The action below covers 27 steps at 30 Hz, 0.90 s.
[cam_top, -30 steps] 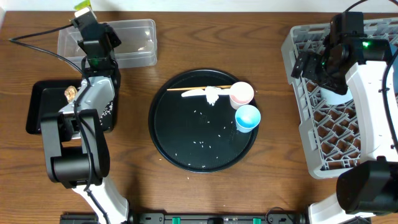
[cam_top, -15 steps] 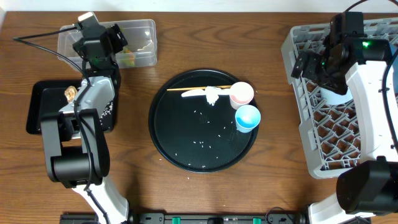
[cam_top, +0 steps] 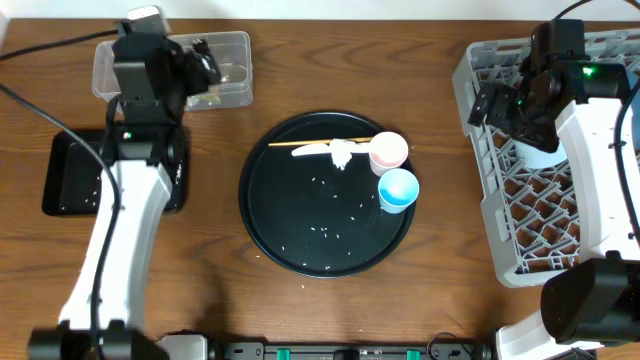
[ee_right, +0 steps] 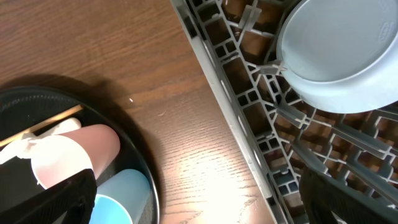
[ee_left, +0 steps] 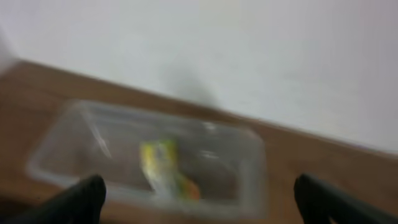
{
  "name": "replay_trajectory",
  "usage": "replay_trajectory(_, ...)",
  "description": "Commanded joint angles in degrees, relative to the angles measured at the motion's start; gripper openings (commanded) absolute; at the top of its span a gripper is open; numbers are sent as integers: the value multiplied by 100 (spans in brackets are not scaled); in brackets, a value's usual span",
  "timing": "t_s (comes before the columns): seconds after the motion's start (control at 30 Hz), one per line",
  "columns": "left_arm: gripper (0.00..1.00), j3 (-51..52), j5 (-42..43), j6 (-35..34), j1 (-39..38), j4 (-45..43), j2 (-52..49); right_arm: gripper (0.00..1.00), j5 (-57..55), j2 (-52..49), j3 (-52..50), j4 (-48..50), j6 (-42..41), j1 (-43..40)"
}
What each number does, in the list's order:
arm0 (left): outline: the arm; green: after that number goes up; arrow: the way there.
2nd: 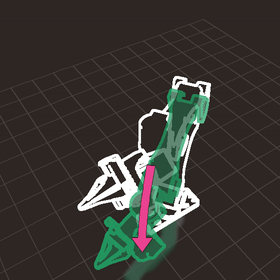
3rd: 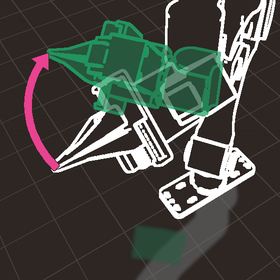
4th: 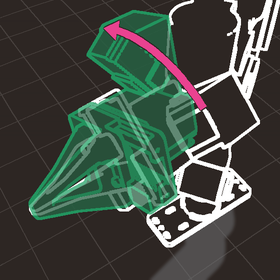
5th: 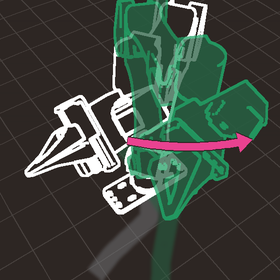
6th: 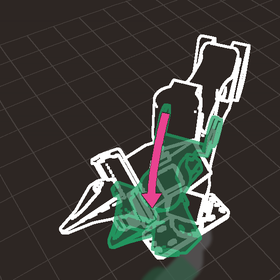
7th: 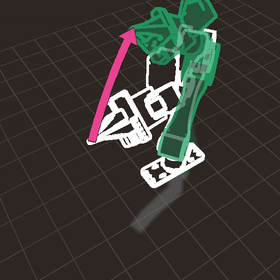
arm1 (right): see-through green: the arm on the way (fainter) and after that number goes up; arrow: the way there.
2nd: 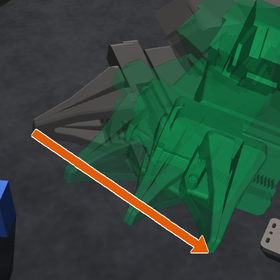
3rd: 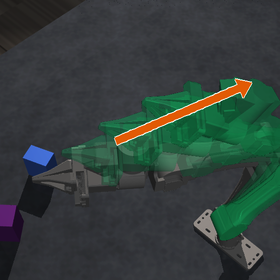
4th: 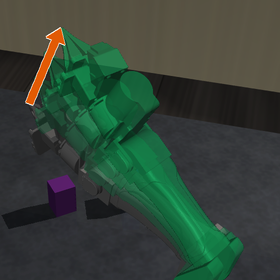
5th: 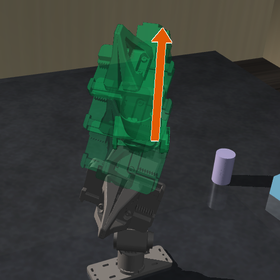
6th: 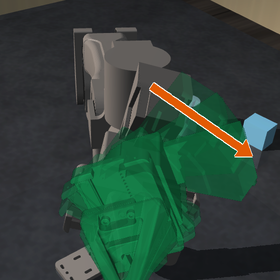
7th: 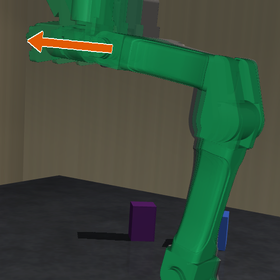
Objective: Sort waste into correct bins and load items into the dishwasher rack
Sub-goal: 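Move the left gripper back over the white tissue on the round tray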
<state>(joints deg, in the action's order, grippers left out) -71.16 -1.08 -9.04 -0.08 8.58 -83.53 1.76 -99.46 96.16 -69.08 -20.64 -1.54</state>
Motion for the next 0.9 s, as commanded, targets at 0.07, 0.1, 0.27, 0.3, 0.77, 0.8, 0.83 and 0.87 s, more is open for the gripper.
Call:
replay_trajectory(0.07, 98, -20, 1305, -122, -365, 920, 9, 99, 20, 55, 55, 4, -76, 11)
replay_trajectory(0.1, 98, -9, 1384, -278, -433, 1040, -57, 99, 20, 55, 55, 4, -76, 11)
replay_trajectory(0.27, 98, 57, 2013, -459, -879, 1335, -568, 99, 17, 55, 55, 4, -76, 11)
replay_trajectory(0.3, 98, 57, 2026, -459, -984, 1373, -682, 99, 20, 55, 55, 4, -76, 11)
replay_trajectory(0.77, 98, 57, 1668, -354, -2144, 1187, -1941, 99, 20, 55, 55, 4, -76, 11)
replay_trajectory(0.8, 98, 57, 1665, -358, -2177, 1189, -2024, 99, 20, 55, 55, 4, -76, 11)
replay_trajectory(0.83, 98, 59, 1665, -358, -2201, 1193, -2079, 99, 20, 55, 55, 4, -76, 9)
replay_trajectory(0.87, 98, 57, 1668, -367, -2229, 1191, -2149, 99, 20, 55, 55, 4, -76, 11)
